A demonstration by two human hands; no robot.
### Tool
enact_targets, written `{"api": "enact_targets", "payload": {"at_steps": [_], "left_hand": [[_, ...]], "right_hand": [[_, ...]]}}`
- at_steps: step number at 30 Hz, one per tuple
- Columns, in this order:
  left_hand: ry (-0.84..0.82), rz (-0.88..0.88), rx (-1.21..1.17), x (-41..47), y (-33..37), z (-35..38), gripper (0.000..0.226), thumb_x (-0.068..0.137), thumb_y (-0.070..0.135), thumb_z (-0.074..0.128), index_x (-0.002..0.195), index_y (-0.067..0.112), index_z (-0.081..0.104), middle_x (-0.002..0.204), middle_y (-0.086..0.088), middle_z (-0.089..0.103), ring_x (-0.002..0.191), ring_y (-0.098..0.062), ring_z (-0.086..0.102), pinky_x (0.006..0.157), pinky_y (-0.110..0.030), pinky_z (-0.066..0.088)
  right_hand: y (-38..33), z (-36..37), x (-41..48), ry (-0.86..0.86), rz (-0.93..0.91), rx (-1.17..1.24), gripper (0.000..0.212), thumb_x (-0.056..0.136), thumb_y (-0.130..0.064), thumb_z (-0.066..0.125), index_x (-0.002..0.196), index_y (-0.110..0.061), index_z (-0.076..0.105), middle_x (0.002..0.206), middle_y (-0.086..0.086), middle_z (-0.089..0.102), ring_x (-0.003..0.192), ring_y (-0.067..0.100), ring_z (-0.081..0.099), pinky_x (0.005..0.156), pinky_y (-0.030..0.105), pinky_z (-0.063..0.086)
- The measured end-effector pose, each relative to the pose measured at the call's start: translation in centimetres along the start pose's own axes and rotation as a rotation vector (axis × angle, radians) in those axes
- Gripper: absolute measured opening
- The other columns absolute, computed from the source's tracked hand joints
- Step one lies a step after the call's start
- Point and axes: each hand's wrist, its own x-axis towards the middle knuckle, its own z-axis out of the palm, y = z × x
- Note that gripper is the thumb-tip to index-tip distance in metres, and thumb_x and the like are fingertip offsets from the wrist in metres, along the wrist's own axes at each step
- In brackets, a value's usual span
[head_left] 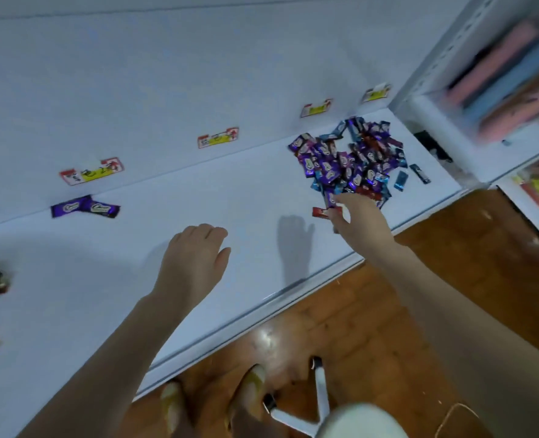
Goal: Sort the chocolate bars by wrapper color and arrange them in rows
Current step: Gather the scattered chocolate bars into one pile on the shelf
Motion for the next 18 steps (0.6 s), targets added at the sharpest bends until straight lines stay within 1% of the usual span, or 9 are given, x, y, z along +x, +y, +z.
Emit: {"api": "enact_targets", "payload": {"at_steps": [2, 4, 6, 8, 9, 13, 14, 16, 18], "left_hand": [[-0.026, 0.026, 0.0, 2.3, 3.0, 1.2, 0.026, 0.077, 0.021, 0.054, 0.086, 0.001, 0.069, 0.074, -0.013, 0.068, 0.062, -0.033, 0.065, 0.055, -0.039, 0.055], [-0.054, 0.074, -0.014, 4.5, 5.6, 2.6, 0.024, 0.072, 0.018, 0.06, 0.086, 0.002, 0.069, 0.074, -0.012, 0.068, 0.061, -0.033, 0.065, 0.055, -0.038, 0.055], [-0.081, 0.124, -0.031, 6.4, 7.6, 4.0, 0.026, 0.076, 0.022, 0.055, 0.086, 0.002, 0.07, 0.074, -0.011, 0.068, 0.061, -0.032, 0.065, 0.055, -0.038, 0.055], [-0.076, 0.174, -0.051, 8.4, 9.1, 5.5, 0.036, 0.08, 0.027, 0.044, 0.087, 0.002, 0.07, 0.074, -0.012, 0.068, 0.06, -0.031, 0.065, 0.054, -0.037, 0.055], [-0.078, 0.193, -0.062, 9.4, 9.7, 6.2, 0.038, 0.081, 0.027, 0.042, 0.087, 0.001, 0.069, 0.074, -0.013, 0.068, 0.061, -0.032, 0.065, 0.054, -0.037, 0.056], [-0.079, 0.241, -0.075, 13.8, 11.7, 8.8, 0.035, 0.082, 0.023, 0.046, 0.087, -0.003, 0.069, 0.073, -0.015, 0.066, 0.06, -0.033, 0.063, 0.052, -0.039, 0.055], [-0.105, 0.236, -0.072, 15.0, 12.1, 9.3, 0.031, 0.082, 0.022, 0.049, 0.087, -0.002, 0.069, 0.072, -0.015, 0.066, 0.06, -0.032, 0.063, 0.051, -0.038, 0.054], [-0.144, 0.206, -0.074, 17.4, 12.7, 10.2, 0.017, 0.08, 0.013, 0.065, 0.087, -0.002, 0.069, 0.073, -0.015, 0.067, 0.061, -0.031, 0.064, 0.052, -0.038, 0.055], [-0.177, 0.161, -0.094, 19.7, 13.3, 11.3, 0.021, 0.072, 0.006, 0.077, 0.09, -0.001, 0.068, 0.076, -0.016, 0.068, 0.065, -0.032, 0.065, 0.055, -0.04, 0.056]], "right_hand": [[3.5, -1.4, 0.2, 0.03, 0.035, -0.007, 0.037, 0.095, -0.025, 0.048, 0.126, -0.004, 0.051, 0.122, 0.013, 0.058, 0.115, 0.027, 0.05, 0.092, 0.034, 0.04], [6.4, -2.3, 0.6, 0.053, 0.067, -0.012, 0.039, 0.095, -0.026, 0.048, 0.128, -0.006, 0.05, 0.126, 0.012, 0.056, 0.118, 0.026, 0.048, 0.094, 0.032, 0.039], [8.6, -2.8, 1.0, 0.063, 0.101, -0.009, 0.038, 0.095, -0.027, 0.048, 0.128, -0.007, 0.05, 0.126, 0.012, 0.056, 0.118, 0.025, 0.047, 0.094, 0.032, 0.039], [10.5, -3.0, 1.7, 0.063, 0.124, -0.002, 0.039, 0.095, -0.027, 0.048, 0.129, -0.008, 0.049, 0.126, 0.011, 0.056, 0.119, 0.024, 0.046, 0.094, 0.032, 0.039], [11.3, -3.1, 2.3, 0.062, 0.127, -0.005, 0.039, 0.095, -0.027, 0.048, 0.129, -0.008, 0.049, 0.126, 0.011, 0.056, 0.119, 0.024, 0.046, 0.094, 0.032, 0.039], [14.2, -4.1, 5.2, 0.058, 0.142, 0.001, 0.039, 0.096, -0.027, 0.047, 0.13, -0.009, 0.048, 0.127, 0.01, 0.055, 0.12, 0.023, 0.045, 0.093, 0.028, 0.036], [14.9, -4.5, 6.1, 0.058, 0.147, 0.005, 0.039, 0.096, -0.027, 0.047, 0.13, -0.009, 0.048, 0.127, 0.01, 0.055, 0.12, 0.023, 0.045, 0.092, 0.027, 0.035], [16.6, -5.0, 8.2, 0.053, 0.145, 0.007, 0.038, 0.096, -0.026, 0.047, 0.13, -0.008, 0.048, 0.127, 0.01, 0.055, 0.12, 0.023, 0.045, 0.092, 0.024, 0.033], [18.1, -5.4, 10.1, 0.042, 0.155, 0.007, 0.039, 0.096, -0.026, 0.047, 0.13, -0.007, 0.048, 0.129, 0.01, 0.054, 0.121, 0.022, 0.045, 0.094, 0.024, 0.032]]}}
